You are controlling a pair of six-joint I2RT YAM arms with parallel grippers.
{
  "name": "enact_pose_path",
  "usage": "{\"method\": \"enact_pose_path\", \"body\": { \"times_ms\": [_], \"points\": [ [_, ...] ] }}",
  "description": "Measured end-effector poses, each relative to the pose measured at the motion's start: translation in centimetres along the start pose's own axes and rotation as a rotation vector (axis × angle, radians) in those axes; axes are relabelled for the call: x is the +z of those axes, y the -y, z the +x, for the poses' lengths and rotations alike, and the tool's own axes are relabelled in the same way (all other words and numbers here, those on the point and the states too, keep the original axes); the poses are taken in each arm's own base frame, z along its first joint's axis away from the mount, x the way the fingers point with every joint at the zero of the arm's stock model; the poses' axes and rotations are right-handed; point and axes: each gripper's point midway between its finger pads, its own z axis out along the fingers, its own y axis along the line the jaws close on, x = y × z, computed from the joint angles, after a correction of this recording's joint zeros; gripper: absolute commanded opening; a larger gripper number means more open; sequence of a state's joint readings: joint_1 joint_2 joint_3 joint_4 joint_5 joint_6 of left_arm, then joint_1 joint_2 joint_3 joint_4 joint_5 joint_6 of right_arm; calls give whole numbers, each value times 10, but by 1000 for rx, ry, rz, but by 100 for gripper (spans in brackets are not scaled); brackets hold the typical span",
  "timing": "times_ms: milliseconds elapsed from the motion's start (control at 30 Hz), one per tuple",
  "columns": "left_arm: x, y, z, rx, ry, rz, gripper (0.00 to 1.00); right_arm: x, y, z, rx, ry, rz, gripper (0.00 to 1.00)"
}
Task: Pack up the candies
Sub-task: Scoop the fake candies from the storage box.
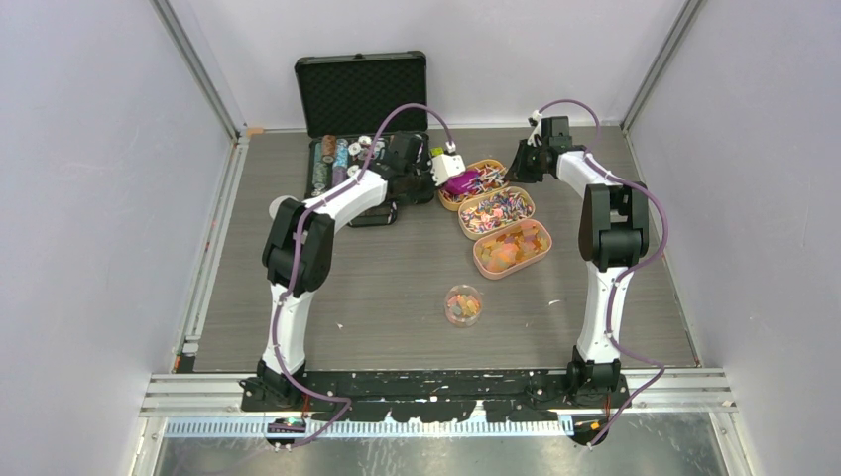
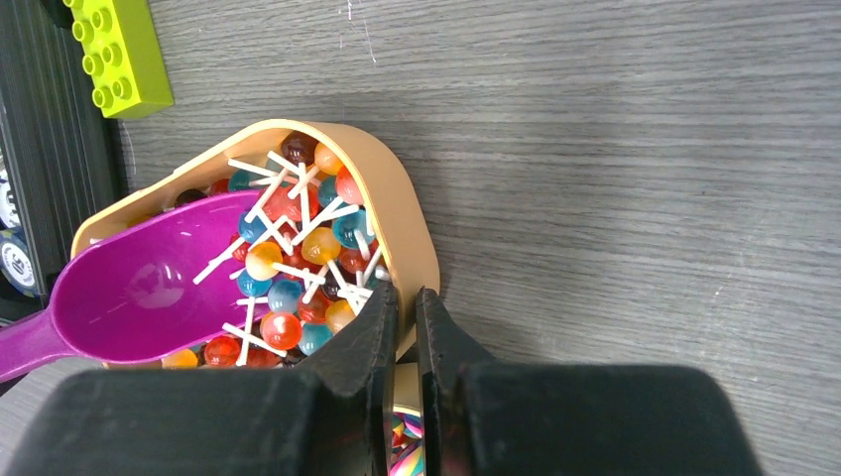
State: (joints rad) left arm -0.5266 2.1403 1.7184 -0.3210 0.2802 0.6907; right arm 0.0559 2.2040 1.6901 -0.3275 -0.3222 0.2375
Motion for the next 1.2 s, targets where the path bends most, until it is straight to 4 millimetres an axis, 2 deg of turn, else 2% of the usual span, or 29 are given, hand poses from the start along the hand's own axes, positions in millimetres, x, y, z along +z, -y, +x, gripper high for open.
{"method": "enact_pose_path", "body": {
  "times_ms": [133,367,500,733,1067,1200],
  "points": [
    [1,1,10,-12,-11,0,0,0,-1,0,3,-1,-7,4],
    [5,3,17,-22,-11,-4,0,0,0,-1,13,2,-15,4],
    [8,5,21,-38,-2,-10,0,-1,2,-2,33,3,-18,9],
    [9,5,20,-69,21,-23,0,-5,5,-6,125,5,-49,25],
    [2,7,24,-137,69,-44,0,-17,13,-37,246,80,-125,27],
    [-4,7,25,-162,81,-46,0,-20,10,-43,278,94,-159,27]
  ]
}}
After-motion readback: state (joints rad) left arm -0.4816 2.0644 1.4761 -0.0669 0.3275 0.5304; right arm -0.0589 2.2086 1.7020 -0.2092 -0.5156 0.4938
